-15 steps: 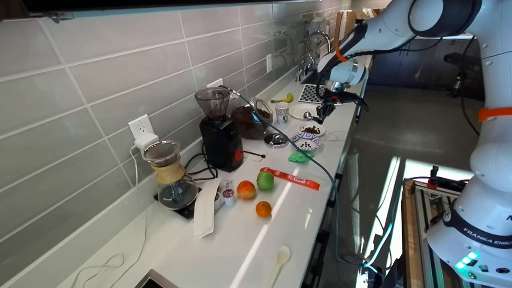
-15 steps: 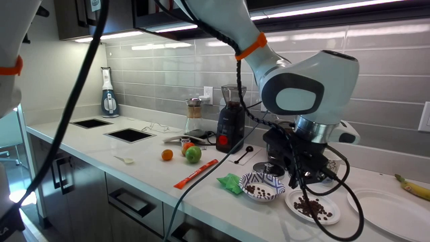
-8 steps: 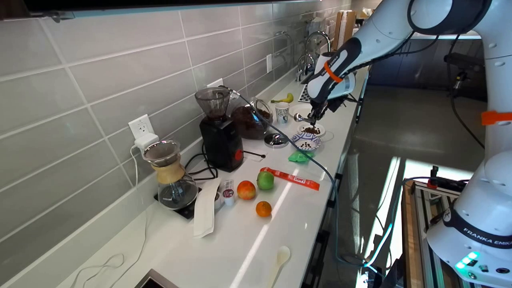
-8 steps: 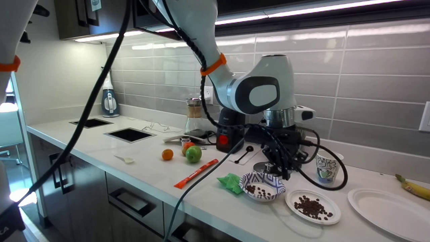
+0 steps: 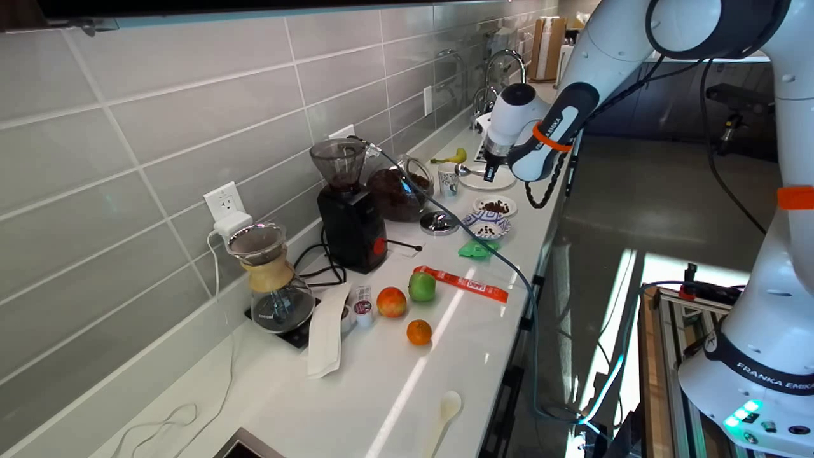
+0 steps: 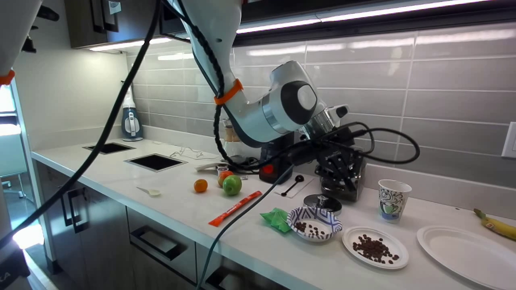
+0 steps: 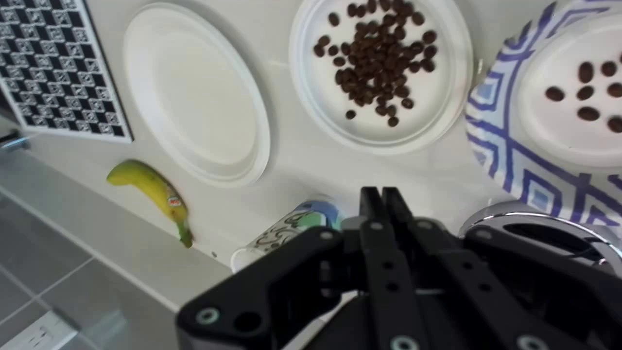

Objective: Use the silver ladle to put some of the coffee beans onto the small white plate

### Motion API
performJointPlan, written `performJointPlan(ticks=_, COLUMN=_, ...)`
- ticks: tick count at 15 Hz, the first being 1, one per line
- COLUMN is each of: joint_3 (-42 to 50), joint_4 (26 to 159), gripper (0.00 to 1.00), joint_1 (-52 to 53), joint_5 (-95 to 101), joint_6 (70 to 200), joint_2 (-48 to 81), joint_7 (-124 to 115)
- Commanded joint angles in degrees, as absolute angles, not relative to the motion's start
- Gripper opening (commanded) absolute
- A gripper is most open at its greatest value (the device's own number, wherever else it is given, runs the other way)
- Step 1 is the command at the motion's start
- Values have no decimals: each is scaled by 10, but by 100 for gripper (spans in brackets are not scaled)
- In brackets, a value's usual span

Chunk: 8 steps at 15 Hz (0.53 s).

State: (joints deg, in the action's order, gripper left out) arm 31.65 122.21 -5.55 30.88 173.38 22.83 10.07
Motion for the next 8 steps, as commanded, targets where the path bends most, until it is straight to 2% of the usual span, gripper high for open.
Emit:
performJointPlan(ticks=1, joint_3=459, joint_4=1203, gripper=1, joint_1=67, joint_5=418, joint_6=1801, joint_2=263, joint_7=14)
performJointPlan(ticks=3, joint_3=520, joint_4=1192, gripper=1, joint_1=125, joint_5=445, joint_6=1816, joint_2=285, joint_7=-9)
performJointPlan(ticks=8, joint_3=605, joint_4=1184, gripper=1, joint_1=224, joint_5=472, joint_6=1815, joint_2=337, joint_7=-16)
